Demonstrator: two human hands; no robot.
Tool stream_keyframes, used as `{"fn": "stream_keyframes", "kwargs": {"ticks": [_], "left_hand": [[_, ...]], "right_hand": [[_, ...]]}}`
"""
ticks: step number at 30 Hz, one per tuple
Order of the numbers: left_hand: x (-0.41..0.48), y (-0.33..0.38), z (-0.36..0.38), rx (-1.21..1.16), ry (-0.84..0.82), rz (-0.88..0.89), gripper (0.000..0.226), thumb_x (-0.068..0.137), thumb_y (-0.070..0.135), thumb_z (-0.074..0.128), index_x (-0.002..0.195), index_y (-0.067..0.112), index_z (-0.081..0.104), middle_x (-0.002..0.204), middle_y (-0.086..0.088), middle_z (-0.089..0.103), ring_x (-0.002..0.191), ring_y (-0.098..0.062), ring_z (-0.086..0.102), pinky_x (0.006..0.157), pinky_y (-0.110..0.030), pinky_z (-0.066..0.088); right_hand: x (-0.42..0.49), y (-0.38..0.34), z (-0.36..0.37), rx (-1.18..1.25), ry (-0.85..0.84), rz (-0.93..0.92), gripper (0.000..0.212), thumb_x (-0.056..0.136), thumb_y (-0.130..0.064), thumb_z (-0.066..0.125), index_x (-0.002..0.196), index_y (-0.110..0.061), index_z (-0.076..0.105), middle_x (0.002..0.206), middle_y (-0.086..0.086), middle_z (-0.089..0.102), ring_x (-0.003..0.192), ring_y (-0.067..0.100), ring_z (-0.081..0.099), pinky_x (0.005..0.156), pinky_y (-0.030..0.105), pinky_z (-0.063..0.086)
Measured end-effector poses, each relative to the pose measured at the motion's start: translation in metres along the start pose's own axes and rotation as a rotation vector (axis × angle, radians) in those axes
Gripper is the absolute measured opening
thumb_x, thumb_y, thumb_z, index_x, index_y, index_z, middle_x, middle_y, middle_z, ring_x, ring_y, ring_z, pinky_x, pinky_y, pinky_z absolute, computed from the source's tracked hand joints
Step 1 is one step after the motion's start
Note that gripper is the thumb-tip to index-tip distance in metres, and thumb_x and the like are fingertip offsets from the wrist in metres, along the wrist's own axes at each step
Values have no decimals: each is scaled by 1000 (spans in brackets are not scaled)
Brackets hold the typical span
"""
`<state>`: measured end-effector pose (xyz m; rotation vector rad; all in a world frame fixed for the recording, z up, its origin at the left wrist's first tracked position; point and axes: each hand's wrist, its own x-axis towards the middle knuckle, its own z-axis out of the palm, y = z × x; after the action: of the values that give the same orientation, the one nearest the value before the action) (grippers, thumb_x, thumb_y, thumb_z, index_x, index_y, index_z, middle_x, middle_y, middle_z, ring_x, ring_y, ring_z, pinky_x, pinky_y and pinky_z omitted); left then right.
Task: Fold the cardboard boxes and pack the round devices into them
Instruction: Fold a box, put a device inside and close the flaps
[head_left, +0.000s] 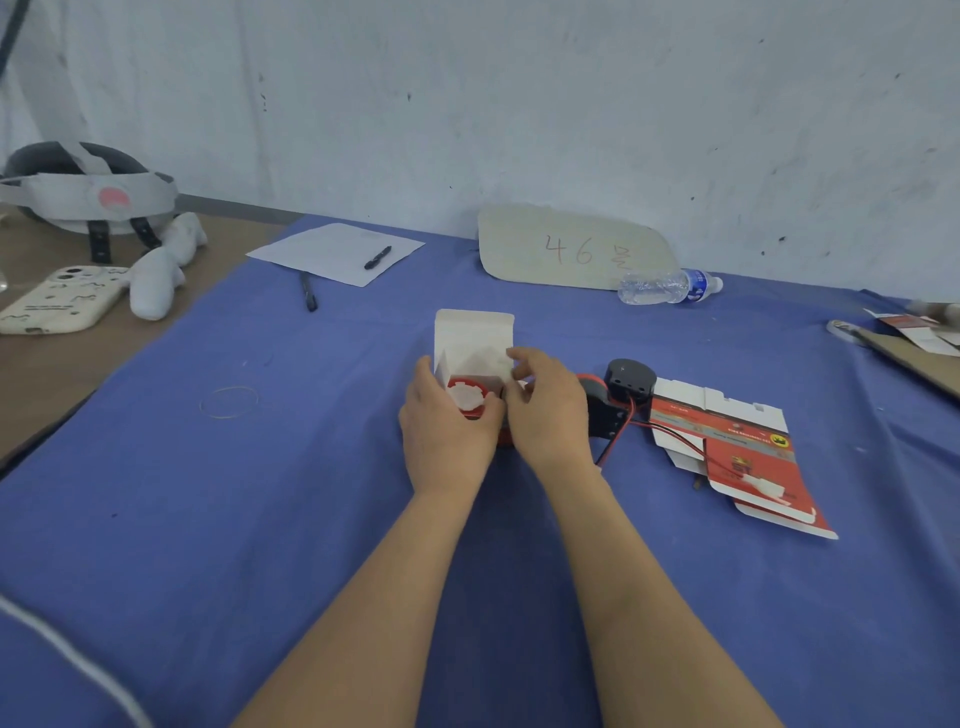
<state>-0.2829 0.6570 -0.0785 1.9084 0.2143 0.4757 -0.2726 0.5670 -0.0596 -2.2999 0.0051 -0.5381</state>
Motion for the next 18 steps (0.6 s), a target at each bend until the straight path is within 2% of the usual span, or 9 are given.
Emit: {"fn": "stream_keyframes", "kwargs": {"ticks": [3, 6, 11, 18], "left_hand": [[0, 0, 0, -1, -4, 8, 78, 80, 34, 70, 145, 13, 31, 140, -5, 46, 127, -28, 43, 103, -42, 40], [-1, -2, 0, 4, -9, 21, 74, 82, 33, 69, 144, 12, 33, 141, -5, 46, 128, -27, 43, 103, -41, 39], [-1, 0, 0, -2, -8, 11, 77, 81, 35, 69, 144, 13, 31, 140, -3, 46, 127, -26, 44, 102, -42, 41], [-2, -1, 0, 3, -3, 22, 66, 84, 32, 66, 139, 13, 37, 135, -3, 49, 123, -26, 47, 100, -44, 43]], "right_hand": [[2, 2, -1, -87, -43, -39, 31, 95, -9, 48, 122, -14, 62, 122, 3, 57, 112, 23, 48, 89, 24, 37], [2, 4, -2, -118, -88, -54, 27, 97, -18, 50, 119, -14, 66, 118, 3, 56, 112, 23, 46, 88, 22, 35], [5, 2, -7, -102, -122, -28, 24, 96, -21, 54, 113, -16, 70, 118, 8, 52, 114, 25, 45, 98, 30, 38], [3, -5, -4, -184, -83, -51, 19, 95, -15, 52, 103, -15, 69, 108, 2, 62, 107, 22, 48, 91, 29, 40]]}}
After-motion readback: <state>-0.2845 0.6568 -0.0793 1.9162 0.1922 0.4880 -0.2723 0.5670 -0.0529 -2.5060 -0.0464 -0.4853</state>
